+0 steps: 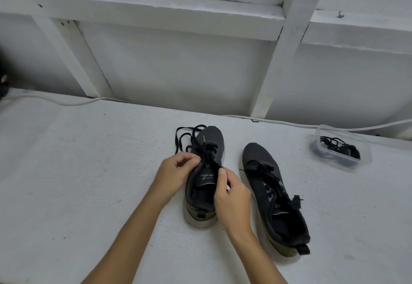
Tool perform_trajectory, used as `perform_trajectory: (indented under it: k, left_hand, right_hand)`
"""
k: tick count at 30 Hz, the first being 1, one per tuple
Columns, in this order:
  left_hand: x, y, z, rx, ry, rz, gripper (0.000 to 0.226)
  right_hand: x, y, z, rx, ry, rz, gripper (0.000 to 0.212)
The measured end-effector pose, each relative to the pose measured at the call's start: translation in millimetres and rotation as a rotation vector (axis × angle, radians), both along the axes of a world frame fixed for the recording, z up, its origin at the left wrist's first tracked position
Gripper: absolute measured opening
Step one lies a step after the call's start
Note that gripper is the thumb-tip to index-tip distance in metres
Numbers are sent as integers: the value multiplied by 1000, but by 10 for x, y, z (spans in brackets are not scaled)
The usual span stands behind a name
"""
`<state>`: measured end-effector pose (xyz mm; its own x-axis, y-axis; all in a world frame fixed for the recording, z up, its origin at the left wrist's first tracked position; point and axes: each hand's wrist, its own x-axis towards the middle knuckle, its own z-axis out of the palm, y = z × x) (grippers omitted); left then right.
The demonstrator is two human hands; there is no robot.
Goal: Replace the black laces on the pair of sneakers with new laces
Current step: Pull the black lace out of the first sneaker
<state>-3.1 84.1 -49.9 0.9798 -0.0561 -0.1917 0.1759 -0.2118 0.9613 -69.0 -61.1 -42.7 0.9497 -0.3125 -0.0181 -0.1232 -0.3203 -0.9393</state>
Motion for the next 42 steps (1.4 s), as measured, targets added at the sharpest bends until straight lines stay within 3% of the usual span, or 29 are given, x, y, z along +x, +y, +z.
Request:
perform_trajectory:
  k: [4, 8, 13, 16, 18, 21, 25, 33, 42]
  left_hand:
    - [166, 118, 34, -125, -41, 459, 7]
    - [184, 160, -44, -141, -31, 603, 5]
    - [99, 21, -83, -212, 129, 319, 20]
    - [20, 33, -87, -176, 218, 113, 25]
    - [-18, 58, -72, -133, 213, 20, 22]
    - [-10, 68, -25, -91, 162, -1, 18]
    - [41, 19, 14, -46, 136, -24, 15]
    - [2, 48, 8, -22, 111, -23, 20]
    - [-45, 14, 78, 87, 33, -21, 18]
  right_hand:
    - [5, 2, 0, -14, -2, 5, 33]
    - [14, 4, -9, -18, -8, 4, 34]
    - [4, -3, -32, -3, -14, -16, 32]
    - [20, -5, -32, 34, 12, -25, 16]
    - [47, -21, -11, -17, -28, -12, 25]
    - [153, -66, 14, -221, -120, 72, 26]
    - [319, -62, 79, -456, -36, 236, 19]
    - [440, 27, 52, -547, 11, 283, 20]
    - [484, 51, 15, -545, 65, 193, 16]
